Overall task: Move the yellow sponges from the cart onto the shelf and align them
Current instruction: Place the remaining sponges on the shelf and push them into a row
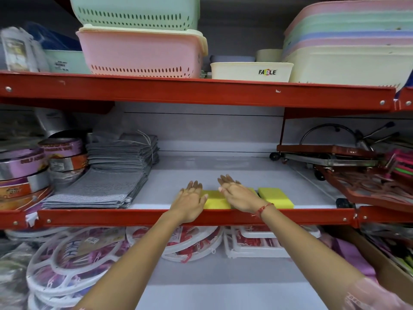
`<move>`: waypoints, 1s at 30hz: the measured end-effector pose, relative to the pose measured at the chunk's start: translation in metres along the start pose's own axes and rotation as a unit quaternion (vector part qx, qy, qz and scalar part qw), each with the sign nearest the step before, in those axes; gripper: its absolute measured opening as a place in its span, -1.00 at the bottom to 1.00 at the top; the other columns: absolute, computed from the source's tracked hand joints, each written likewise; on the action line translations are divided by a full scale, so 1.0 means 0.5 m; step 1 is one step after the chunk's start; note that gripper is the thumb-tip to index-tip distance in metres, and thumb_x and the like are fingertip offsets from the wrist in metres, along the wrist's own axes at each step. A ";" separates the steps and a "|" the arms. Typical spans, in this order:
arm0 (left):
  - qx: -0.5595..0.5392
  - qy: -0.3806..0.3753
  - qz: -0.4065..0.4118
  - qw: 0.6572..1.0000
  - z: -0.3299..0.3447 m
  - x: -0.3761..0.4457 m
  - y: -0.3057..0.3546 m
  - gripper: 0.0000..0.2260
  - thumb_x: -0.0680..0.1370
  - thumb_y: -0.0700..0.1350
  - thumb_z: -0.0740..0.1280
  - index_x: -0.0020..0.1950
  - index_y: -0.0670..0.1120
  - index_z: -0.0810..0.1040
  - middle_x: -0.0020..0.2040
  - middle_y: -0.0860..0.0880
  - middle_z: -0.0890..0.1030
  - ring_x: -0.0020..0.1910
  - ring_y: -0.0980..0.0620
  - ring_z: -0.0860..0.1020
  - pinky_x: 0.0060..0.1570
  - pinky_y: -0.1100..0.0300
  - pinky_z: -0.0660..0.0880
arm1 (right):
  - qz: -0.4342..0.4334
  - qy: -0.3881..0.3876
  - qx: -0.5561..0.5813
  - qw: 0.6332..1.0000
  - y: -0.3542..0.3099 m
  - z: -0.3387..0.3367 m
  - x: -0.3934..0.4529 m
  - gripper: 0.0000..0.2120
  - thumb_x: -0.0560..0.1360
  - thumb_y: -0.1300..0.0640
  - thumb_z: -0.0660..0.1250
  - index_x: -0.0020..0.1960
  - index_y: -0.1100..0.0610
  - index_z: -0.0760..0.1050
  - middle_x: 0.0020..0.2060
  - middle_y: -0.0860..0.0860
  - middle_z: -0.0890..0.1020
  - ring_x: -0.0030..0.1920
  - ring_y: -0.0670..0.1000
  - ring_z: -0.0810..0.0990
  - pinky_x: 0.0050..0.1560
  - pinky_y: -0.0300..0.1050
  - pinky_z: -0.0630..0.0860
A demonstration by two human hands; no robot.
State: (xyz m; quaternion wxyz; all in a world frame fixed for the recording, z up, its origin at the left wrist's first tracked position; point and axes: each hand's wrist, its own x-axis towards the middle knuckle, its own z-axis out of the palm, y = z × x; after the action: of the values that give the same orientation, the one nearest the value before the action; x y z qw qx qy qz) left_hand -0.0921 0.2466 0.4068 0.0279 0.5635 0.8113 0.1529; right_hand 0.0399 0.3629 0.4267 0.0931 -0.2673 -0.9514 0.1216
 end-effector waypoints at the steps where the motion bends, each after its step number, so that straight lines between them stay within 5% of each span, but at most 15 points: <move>1: 0.000 -0.002 0.011 1.000 0.000 0.003 0.005 -0.46 0.66 0.07 -0.06 0.58 -0.14 0.00 0.61 -0.09 -0.03 0.60 -0.01 -0.10 0.57 -0.01 -0.08 | 0.011 -0.001 -0.007 1.000 0.013 -0.009 -0.001 -0.52 0.65 0.05 -0.07 0.52 0.20 0.05 0.55 0.09 0.02 0.56 0.02 -0.08 0.55 -0.02 -0.09; 7: 0.009 -0.053 0.046 0.997 0.016 0.020 0.031 -0.49 0.66 0.05 -0.04 0.58 -0.11 0.06 0.61 -0.07 0.01 0.60 -0.01 -0.08 0.56 -0.03 -0.08 | 0.076 -0.027 -0.041 0.996 0.074 -0.022 -0.030 -0.55 0.65 0.09 -0.06 0.47 0.27 0.17 0.53 0.15 0.14 0.55 0.08 0.04 0.52 0.01 0.04; 9: 0.009 -0.053 0.039 0.998 0.023 0.020 0.032 -0.50 0.66 0.04 -0.04 0.57 -0.12 0.09 0.60 -0.09 0.04 0.59 -0.02 -0.03 0.56 -0.01 -0.06 | 0.095 -0.032 -0.038 0.994 0.082 -0.013 -0.041 -0.62 0.65 0.08 -0.04 0.25 0.26 0.41 0.46 0.21 0.30 0.50 0.12 0.20 0.49 0.01 0.11; 12: 0.015 -0.041 0.034 0.998 0.030 0.020 0.030 -0.50 0.66 0.04 -0.05 0.57 -0.12 0.10 0.60 -0.09 0.07 0.59 -0.02 0.02 0.57 0.00 -0.03 | 0.104 -0.019 -0.036 0.994 0.081 0.003 -0.051 -0.68 0.64 0.07 -0.02 0.07 0.17 0.48 0.39 0.24 0.40 0.45 0.15 0.30 0.47 -0.03 0.13; 18: 0.029 -0.040 0.025 0.998 0.035 0.019 0.034 -0.51 0.66 0.02 -0.08 0.57 -0.12 0.07 0.60 -0.09 0.05 0.59 -0.03 0.02 0.57 0.02 -0.02 | 0.073 -0.010 -0.032 0.997 0.050 0.020 -0.051 -0.58 0.64 0.08 -0.02 0.40 0.26 0.31 0.51 0.19 0.20 0.53 0.09 0.14 0.49 -0.08 0.09; 30: 0.043 -0.039 0.026 0.998 0.043 0.020 0.030 -0.51 0.66 0.01 -0.13 0.58 -0.11 0.02 0.61 -0.07 0.01 0.59 0.01 -0.04 0.58 0.04 -0.06 | 0.102 0.062 -0.006 0.993 0.109 -0.023 -0.061 -0.54 0.64 0.07 -0.06 0.46 0.28 0.20 0.53 0.15 0.12 0.55 0.05 0.02 0.53 -0.01 -0.01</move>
State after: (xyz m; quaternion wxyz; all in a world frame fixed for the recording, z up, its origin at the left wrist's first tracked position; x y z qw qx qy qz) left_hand -0.0777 0.2652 0.3918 0.0314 0.5906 0.8006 0.0960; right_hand 0.0949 0.3937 0.4188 0.1371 -0.3710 -0.9121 0.1080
